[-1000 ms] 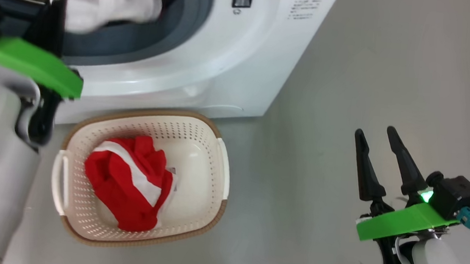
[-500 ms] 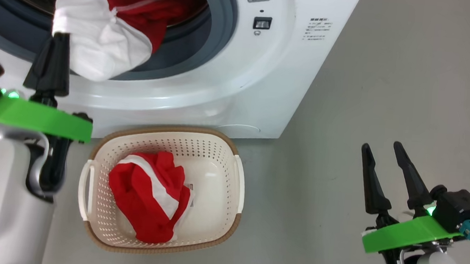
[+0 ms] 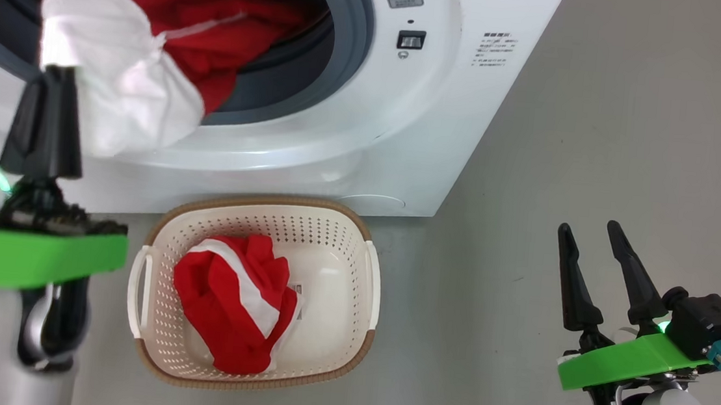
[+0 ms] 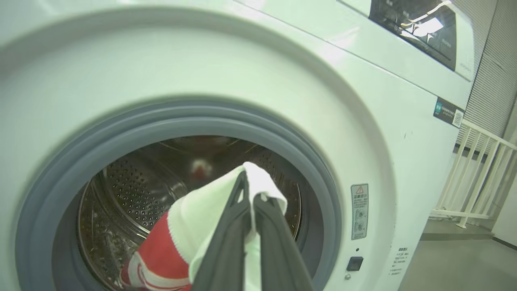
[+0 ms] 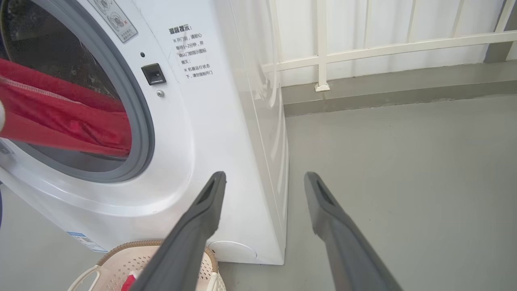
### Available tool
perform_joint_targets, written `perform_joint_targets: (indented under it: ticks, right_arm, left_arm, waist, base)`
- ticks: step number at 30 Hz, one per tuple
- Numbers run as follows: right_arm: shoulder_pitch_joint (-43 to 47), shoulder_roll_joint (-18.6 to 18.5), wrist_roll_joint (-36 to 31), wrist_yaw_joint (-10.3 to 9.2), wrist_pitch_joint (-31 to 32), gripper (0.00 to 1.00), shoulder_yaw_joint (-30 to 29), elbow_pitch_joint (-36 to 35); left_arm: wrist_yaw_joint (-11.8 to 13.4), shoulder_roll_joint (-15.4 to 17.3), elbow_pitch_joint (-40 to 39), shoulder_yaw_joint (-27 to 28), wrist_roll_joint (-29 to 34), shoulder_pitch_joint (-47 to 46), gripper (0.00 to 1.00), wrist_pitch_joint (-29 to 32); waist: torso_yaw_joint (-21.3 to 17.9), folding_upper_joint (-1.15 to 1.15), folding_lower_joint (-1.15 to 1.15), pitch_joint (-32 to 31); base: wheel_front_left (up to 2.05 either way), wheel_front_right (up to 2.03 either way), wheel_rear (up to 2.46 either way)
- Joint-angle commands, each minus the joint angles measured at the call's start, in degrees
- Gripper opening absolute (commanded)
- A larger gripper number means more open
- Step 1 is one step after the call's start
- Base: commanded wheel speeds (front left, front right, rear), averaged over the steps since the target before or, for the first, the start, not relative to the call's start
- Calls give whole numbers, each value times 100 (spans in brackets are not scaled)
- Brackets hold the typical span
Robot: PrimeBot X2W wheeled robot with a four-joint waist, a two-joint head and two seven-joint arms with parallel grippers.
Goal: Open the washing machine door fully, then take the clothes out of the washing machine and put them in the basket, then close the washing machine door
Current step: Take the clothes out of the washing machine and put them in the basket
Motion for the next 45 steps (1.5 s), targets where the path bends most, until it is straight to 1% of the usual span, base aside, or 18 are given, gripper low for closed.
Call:
perform_joint_targets:
  ticks: [1, 4, 7, 11, 15, 21, 27, 38, 39, 45]
  right_arm:
    - [90, 2, -44, 35, -36, 100, 132, -138]
    - [107, 2, -41, 35, -36, 100, 132, -143]
    - [119, 2, -41, 35, -36, 100, 134, -146]
    - [102, 2, -35, 35, -36, 100, 166, -152]
    - [61, 2, -22, 35, -36, 100, 196, -174]
    - [-31, 2, 7, 35, -36, 100, 245, -215]
    - [-161, 2, 66, 35, -36, 100, 288, -264]
    - [-491, 2, 208, 35, -36, 100, 366, -392]
    - [-491, 2, 208, 35, -36, 100, 366, -392]
    - [-701, 2, 257, 35, -36, 100, 405, -469]
  left_arm:
    - [-32, 121, -298, 229, 90, 73, 0, -44]
    - [-32, 65, -689, 258, 157, 323, 0, -44]
    - [-32, 51, -832, 146, 261, 547, 0, -44]
    - [-32, -11, -619, 55, 253, 763, 0, -44]
    - [-32, -39, -243, -99, 231, 905, 0, -45]
    - [-32, -39, 609, -351, 301, 927, 0, -45]
    - [-32, 52, 1674, -616, 307, 644, 0, -45]
    - [-32, 287, 3713, -1222, 233, -424, 0, -45]
    - [-32, 287, 3713, -1222, 233, -424, 0, -45]
    - [-32, 384, 4595, -1485, 157, -1093, 0, -45]
  waist:
    - [-7, 0, 0, 1]
    - [-20, 0, 0, 1]
    - [-25, 0, 0, 16]
    - [-46, 0, 0, 58]
    - [-73, 0, 0, 142]
    - [-126, 0, 0, 370]
    - [-205, 0, 0, 712]
    - [-393, 0, 0, 1507]
    - [-393, 0, 0, 1507]
    - [-465, 0, 0, 1900]
  base:
    - [0, 0, 0]
    - [0, 0, 0]
    - [0, 0, 0]
    - [0, 0, 0]
    - [0, 0, 0]
    - [0, 0, 0]
    - [0, 0, 0]
    - [0, 0, 0]
    - [0, 0, 0]
    - [0, 0, 0]
